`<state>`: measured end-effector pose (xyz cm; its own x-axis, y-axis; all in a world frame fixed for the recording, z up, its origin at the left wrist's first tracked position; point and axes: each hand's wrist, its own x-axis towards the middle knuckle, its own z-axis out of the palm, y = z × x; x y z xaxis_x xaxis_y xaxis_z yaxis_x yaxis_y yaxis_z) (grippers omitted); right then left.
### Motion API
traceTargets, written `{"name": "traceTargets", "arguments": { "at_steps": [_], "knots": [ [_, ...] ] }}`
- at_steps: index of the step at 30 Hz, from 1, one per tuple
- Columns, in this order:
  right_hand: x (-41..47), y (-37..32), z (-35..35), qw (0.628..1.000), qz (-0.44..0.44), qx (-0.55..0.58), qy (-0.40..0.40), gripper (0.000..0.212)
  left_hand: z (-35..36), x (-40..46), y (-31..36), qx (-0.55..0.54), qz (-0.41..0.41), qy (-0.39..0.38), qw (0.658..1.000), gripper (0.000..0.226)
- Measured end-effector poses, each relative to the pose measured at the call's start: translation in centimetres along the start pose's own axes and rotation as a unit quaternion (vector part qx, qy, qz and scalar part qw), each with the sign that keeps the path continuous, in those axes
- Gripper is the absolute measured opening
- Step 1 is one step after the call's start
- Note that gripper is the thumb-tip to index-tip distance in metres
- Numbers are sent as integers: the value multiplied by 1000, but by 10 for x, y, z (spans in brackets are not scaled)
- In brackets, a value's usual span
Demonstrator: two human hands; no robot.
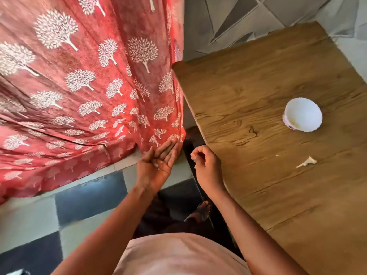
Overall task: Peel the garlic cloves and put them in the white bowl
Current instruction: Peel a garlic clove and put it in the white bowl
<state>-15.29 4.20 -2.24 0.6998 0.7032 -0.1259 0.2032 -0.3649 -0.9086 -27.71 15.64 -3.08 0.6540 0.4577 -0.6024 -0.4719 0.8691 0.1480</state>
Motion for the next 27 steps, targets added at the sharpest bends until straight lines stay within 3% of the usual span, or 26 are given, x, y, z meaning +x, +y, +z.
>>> {"name": "traceTargets", "arguments": {
  "at_steps": [8, 13, 15, 16, 20, 25, 27],
  "knots": [
    [85, 72, 134, 976, 199, -42, -73, 20, -57, 112, 99, -4, -14, 35, 999, 52],
    [172, 182, 233, 957, 184, -214, -69, 16, -143, 228, 142, 16, -57, 36, 998, 54],
    [205, 220, 261, 938, 165, -296, -77, 2, -177, 265, 152, 17, -68, 40, 997, 57],
    [221, 236, 272, 930, 159, -317, -93, 8, -194, 281, 155, 23, -71, 41, 996, 58],
    [281, 313, 309, 912, 237, -263, -209, 25, -258, 337, 162, 1, -72, 18, 997, 58],
    [306, 399, 360, 949, 224, -210, -73, 23, -307, 380, 170, -25, -71, -19, 997, 56],
    [320, 427, 371, 953, 215, -208, -58, 42, -316, 393, 174, -27, -68, -21, 997, 55]
  ]
}}
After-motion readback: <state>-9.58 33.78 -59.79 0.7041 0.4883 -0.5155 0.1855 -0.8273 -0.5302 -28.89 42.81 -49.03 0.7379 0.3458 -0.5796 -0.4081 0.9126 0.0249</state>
